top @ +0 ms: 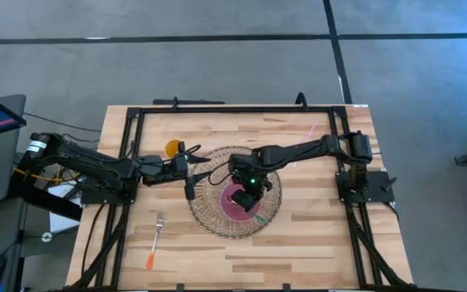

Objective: Pick & Place Utensil
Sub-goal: Put the green spoon into the pink bowl, then put the orange fork into the pink bowl

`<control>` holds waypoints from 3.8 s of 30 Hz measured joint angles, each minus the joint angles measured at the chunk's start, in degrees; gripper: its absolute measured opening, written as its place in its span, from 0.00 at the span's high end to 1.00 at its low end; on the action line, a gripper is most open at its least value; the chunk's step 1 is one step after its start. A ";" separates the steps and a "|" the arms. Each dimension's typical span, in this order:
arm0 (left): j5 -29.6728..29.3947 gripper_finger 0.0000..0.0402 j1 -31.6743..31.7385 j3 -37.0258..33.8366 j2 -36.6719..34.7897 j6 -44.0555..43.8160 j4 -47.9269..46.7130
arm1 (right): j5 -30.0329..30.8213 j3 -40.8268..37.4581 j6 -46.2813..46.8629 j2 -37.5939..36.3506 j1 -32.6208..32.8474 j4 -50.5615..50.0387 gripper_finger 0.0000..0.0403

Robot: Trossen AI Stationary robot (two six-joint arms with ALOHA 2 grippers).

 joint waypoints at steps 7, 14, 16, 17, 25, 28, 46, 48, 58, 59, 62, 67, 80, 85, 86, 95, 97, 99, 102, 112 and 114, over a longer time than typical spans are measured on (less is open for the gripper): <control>0.04 0.52 0.00 0.00 0.02 0.02 -0.04 | -0.19 0.00 -0.84 1.13 -0.05 0.38 0.96; 0.00 0.52 0.00 0.00 0.02 0.02 0.00 | -0.12 0.00 -3.04 1.14 -0.81 0.38 0.95; 0.05 0.52 0.00 0.00 0.02 0.02 0.02 | 0.11 0.00 -5.36 1.14 -0.72 0.38 0.95; 0.07 0.52 -0.01 0.00 0.02 0.02 -0.01 | 0.67 0.00 -5.97 1.14 -0.68 0.40 0.95; 0.08 0.52 -0.02 0.00 0.02 0.02 -0.03 | 2.38 0.00 -6.66 1.14 -0.94 0.41 0.89; 0.04 0.52 0.00 0.00 0.02 0.02 0.00 | 2.43 0.00 -7.63 1.14 -1.01 0.41 0.86; 0.05 0.52 0.00 0.00 0.02 0.02 -0.03 | 2.53 0.00 -7.79 1.12 -1.54 0.54 0.84; 0.07 0.52 0.00 0.00 0.02 0.02 -0.01 | 2.53 0.00 -7.79 1.11 -1.53 0.54 0.84; 0.09 0.52 -0.02 0.00 0.02 0.00 0.01 | 4.65 3.12 -10.81 0.73 -1.87 -3.29 0.84; 0.09 0.52 -0.02 0.00 0.02 0.00 0.02 | 5.16 3.73 -10.90 0.73 -1.94 -4.23 0.84; 0.11 0.52 -0.02 0.00 0.02 0.00 0.02 | 6.31 6.46 -13.37 0.73 -2.03 -7.67 0.84; 0.11 0.52 -0.02 0.00 0.02 0.00 0.02 | 11.45 12.97 -17.91 0.73 -2.21 -18.59 0.84; 0.31 0.52 -0.13 0.02 0.02 -2.05 -0.29 | 30.94 18.16 -26.08 -12.71 -0.24 -26.13 0.84; 0.32 0.52 -0.13 0.02 0.02 -2.16 -0.51 | 34.75 15.81 -28.60 -19.27 0.68 -23.98 0.84; 0.31 0.52 -0.11 0.02 0.02 -2.16 -0.51 | 35.64 14.72 -28.60 -20.59 0.70 -23.58 0.84; 0.31 0.52 -0.13 0.02 0.02 -2.16 -0.49 | 40.23 -5.47 -26.94 -34.51 0.83 -10.60 0.84; 0.31 0.52 -0.11 0.02 0.02 -2.20 -0.49 | 40.21 -9.80 -26.84 -37.14 0.93 -6.13 0.84; 0.31 0.52 -0.11 0.02 0.02 -3.99 -0.04 | 40.28 -13.97 -27.84 -39.61 1.47 -1.33 0.84; 0.31 0.52 -0.13 0.04 0.02 -7.06 1.29 | 41.50 -20.38 -30.86 -42.68 2.64 8.67 0.84; 0.23 0.62 -1.65 1.57 1.87 -8.04 2.23 | 41.54 -32.59 -39.48 -45.20 4.18 31.11 0.84; 0.31 0.65 -2.93 3.25 3.62 -7.25 2.19 | 41.51 -32.51 -40.60 -45.04 3.51 31.86 0.84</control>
